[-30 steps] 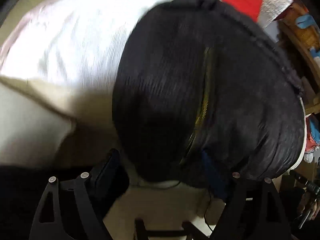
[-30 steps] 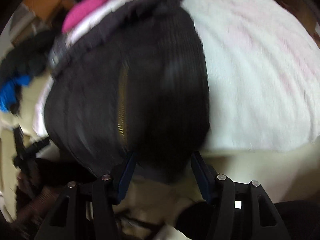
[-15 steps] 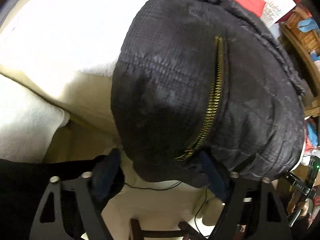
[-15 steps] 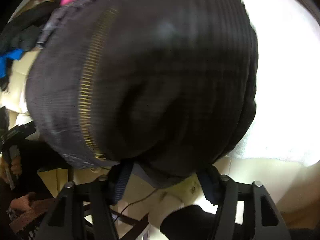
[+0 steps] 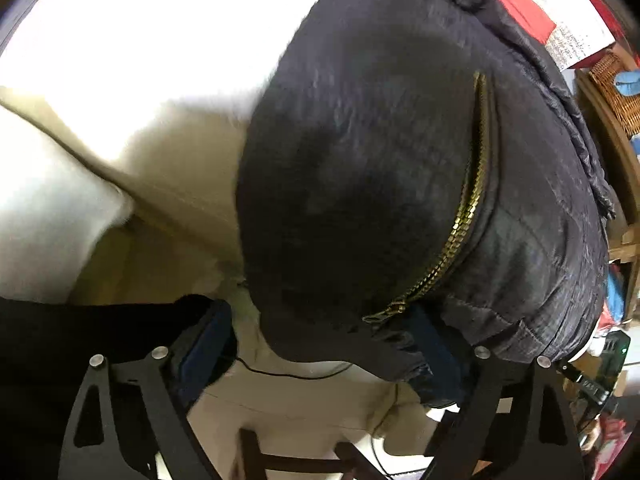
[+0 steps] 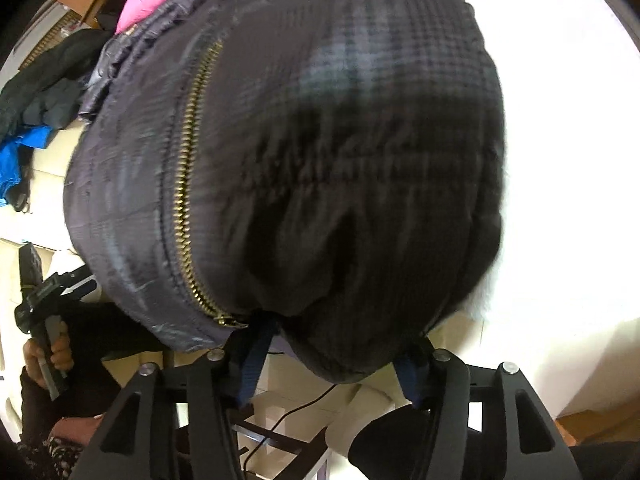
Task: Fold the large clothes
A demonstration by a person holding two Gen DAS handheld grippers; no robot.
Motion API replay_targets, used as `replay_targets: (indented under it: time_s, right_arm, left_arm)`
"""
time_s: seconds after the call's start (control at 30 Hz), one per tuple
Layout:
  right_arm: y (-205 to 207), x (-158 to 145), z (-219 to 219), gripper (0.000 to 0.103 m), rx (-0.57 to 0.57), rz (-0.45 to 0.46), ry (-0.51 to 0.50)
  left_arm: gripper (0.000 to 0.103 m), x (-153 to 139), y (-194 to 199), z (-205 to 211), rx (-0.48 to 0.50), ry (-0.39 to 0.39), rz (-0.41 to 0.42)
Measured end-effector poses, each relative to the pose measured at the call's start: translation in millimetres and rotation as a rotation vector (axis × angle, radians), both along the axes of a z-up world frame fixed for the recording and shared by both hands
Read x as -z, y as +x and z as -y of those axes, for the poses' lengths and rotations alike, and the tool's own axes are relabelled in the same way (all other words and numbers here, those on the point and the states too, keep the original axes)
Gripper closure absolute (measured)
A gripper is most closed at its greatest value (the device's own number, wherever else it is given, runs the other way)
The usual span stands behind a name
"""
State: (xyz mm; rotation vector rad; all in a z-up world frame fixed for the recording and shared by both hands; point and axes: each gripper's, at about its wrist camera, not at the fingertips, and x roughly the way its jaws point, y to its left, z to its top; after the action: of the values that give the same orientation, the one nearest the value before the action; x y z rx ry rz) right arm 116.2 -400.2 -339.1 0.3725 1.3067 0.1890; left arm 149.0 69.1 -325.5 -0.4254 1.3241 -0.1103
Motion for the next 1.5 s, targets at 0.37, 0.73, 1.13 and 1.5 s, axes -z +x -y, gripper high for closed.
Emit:
replay_targets:
  time_s: [0.37, 0.73, 1.13, 1.5]
  right_arm:
    - [-30, -84, -5, 0.068, -0.096, 0.215, 0.151]
    - [-34, -101, -27, 0.068, -0.106, 0.263, 0.207]
    - [-20, -29, -7, 0.026, -0.062, 0.052, 0.046]
    - [-36, -66, 3, 0.072, -0.033, 0.160, 0.224]
  left_arm:
    - [0.102, -34, -6, 18, 0.185, -0.144, 0.135]
    - [0.082, -54, -10, 9, 0.176, -0.042, 0.169]
    - [0.023, -20, -9, 14, 0.115, 0.019, 0.024]
    - [0.023, -14, -14, 9, 0.083, -0.043, 0.031]
